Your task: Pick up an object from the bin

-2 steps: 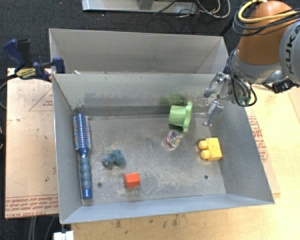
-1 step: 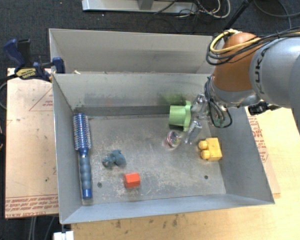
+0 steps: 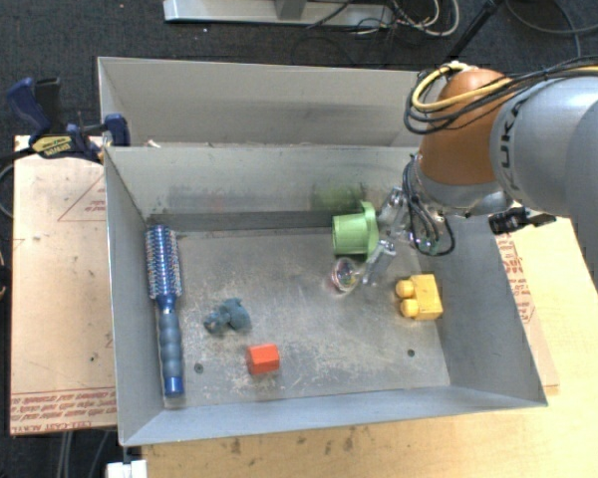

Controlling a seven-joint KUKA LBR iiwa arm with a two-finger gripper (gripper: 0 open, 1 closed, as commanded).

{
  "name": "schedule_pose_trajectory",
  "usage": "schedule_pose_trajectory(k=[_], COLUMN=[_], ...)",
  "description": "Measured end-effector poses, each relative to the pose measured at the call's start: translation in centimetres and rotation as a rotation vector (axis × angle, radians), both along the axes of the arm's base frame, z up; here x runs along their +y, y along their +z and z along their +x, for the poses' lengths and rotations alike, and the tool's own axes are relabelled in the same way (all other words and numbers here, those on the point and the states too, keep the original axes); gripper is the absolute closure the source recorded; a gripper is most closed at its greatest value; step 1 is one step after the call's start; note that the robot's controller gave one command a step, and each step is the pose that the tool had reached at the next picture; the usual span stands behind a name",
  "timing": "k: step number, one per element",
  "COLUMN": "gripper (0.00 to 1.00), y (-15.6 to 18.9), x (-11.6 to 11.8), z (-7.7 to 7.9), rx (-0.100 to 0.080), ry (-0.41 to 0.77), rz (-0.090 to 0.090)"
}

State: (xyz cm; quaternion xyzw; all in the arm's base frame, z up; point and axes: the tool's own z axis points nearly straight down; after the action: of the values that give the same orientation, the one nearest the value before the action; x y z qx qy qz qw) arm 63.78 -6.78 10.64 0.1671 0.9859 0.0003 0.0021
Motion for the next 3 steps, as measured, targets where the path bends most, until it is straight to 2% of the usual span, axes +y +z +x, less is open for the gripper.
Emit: schedule_pose_trajectory(k=[1, 2, 3], gripper=[1.0, 0.0, 0.0], y=[0.1, -0.1, -2.5], x=[0.0, 0.0, 0.3], z=[0.2, 0.0, 0.9], rx=[-0.005, 0.001, -0.007], ry=[0.001, 0.002, -0.152], rz=[-0.002, 0.0, -0.002])
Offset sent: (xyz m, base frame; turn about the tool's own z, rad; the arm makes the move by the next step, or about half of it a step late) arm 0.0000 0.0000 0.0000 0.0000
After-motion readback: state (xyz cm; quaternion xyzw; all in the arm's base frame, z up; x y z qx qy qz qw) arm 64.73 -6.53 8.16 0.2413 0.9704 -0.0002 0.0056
